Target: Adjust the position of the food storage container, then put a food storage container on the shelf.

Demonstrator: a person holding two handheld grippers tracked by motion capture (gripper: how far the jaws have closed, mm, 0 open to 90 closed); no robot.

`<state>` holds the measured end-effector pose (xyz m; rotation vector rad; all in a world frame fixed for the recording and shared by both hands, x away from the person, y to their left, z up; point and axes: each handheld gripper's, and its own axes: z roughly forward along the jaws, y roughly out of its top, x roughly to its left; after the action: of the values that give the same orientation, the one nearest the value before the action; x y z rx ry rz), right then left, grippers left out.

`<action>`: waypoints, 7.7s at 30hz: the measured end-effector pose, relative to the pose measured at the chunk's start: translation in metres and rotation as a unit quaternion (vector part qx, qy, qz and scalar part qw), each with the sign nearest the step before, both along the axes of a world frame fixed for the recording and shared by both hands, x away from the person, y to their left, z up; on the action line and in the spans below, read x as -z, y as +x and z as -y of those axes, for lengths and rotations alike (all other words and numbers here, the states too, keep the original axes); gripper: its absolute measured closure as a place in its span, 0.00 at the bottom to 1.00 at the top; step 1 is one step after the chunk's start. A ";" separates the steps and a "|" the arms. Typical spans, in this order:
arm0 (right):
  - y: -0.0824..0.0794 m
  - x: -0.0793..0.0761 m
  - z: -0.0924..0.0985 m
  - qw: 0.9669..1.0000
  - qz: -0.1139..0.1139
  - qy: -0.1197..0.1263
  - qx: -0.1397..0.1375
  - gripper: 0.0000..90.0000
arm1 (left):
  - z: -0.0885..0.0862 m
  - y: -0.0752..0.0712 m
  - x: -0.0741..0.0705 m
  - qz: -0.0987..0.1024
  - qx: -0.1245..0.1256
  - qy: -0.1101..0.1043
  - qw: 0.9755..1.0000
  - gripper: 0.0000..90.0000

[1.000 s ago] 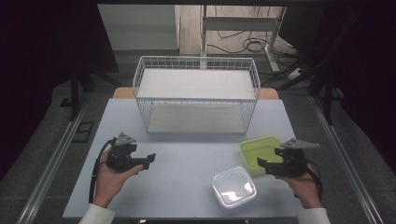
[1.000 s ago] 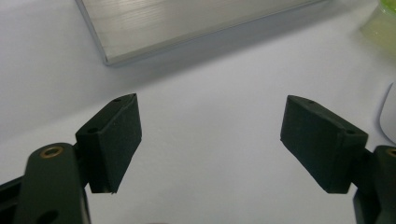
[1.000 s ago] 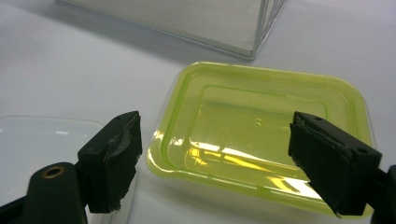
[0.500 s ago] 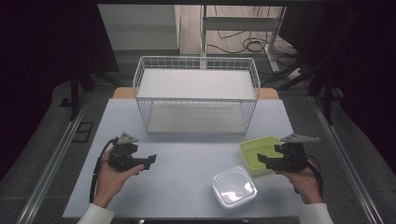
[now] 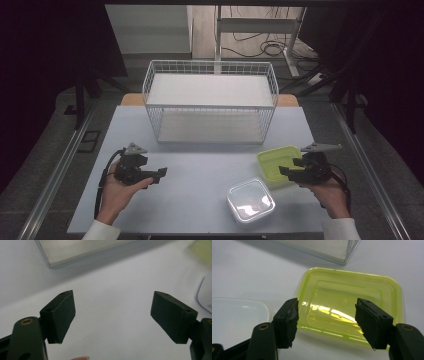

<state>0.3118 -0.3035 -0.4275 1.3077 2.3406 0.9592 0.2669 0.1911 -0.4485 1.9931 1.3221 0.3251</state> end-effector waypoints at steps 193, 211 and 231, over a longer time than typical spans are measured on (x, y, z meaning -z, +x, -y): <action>0.038 -0.004 -0.081 0.999 0.005 0.034 -0.033 0.36 | 0.010 0.013 0.008 -0.008 0.005 -0.029 1.000 0.21; 0.040 -0.001 -0.069 0.997 -0.015 0.074 -0.019 0.30 | 0.016 0.019 0.010 -0.014 -0.001 -0.046 0.999 0.24; 0.044 0.004 -0.073 0.994 -0.023 0.095 -0.041 0.33 | 0.032 0.035 0.012 -0.045 0.005 -0.071 0.996 0.29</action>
<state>0.3555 -0.2306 -0.4314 1.3232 2.4027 1.2161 0.3023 0.1587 -0.4602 1.9141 1.3520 0.1347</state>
